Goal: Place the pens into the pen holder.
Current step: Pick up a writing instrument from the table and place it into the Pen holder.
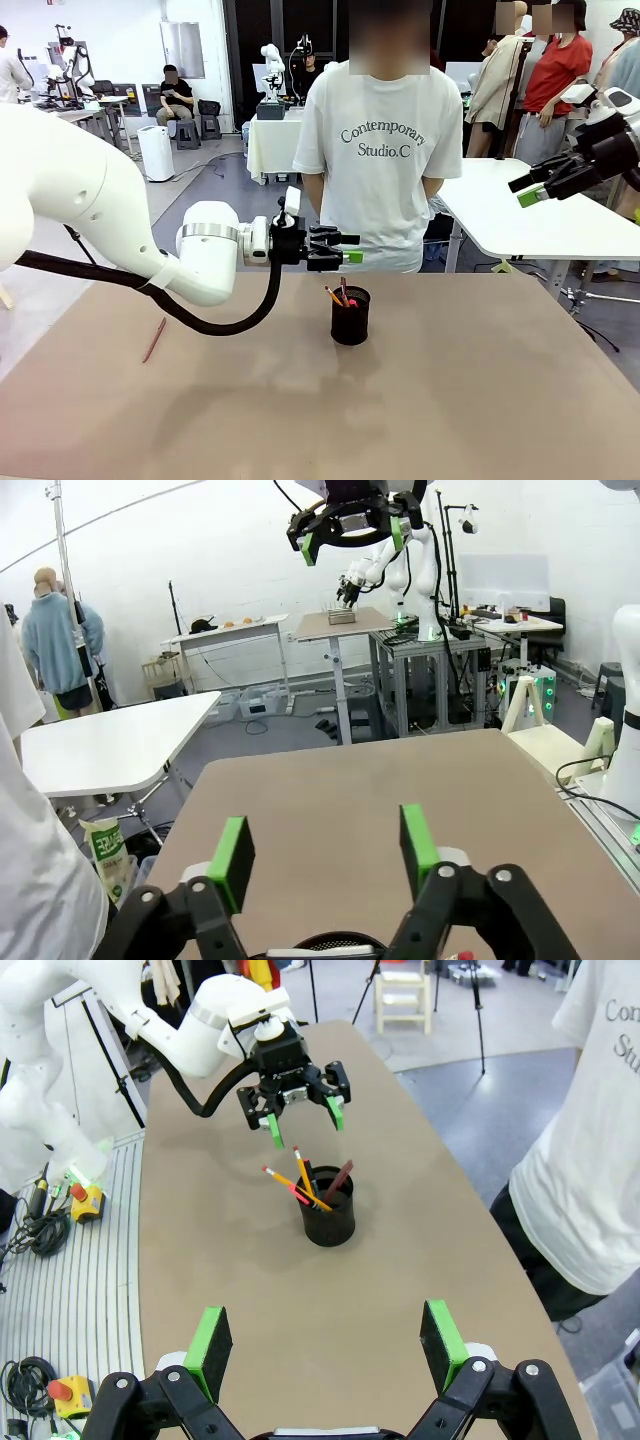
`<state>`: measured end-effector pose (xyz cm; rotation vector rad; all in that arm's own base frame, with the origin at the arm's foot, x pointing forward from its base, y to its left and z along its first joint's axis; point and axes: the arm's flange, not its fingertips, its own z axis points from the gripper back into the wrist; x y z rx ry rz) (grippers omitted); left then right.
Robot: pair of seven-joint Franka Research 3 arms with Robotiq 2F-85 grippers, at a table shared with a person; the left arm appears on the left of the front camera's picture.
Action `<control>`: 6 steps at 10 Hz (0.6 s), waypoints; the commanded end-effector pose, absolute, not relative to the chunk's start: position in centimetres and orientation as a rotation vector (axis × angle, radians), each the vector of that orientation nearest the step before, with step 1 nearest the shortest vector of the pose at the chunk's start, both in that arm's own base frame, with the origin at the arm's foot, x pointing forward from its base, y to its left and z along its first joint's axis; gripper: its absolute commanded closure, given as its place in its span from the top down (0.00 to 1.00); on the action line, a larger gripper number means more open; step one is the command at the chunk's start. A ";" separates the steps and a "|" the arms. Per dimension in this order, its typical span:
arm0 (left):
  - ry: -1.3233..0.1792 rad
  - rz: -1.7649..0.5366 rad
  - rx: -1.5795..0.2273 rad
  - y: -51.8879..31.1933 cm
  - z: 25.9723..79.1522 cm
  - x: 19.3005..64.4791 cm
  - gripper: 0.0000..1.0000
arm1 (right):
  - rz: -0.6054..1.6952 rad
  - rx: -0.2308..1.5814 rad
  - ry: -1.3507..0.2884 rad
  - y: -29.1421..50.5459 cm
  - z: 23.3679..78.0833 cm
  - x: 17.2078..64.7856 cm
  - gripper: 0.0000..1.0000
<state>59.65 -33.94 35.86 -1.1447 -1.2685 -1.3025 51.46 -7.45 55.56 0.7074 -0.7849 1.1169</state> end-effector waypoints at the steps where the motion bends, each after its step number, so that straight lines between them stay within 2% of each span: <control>1: -1.291 -1.322 -1.147 -33.5 36.2 59.8 1.00 | 1.121 0.698 -0.779 -7.4 55.9 51.4 1.00; 6: -1.271 -1.305 -1.144 -33.9 36.0 59.7 1.00 | 1.121 0.698 -0.779 -7.4 55.9 51.4 1.00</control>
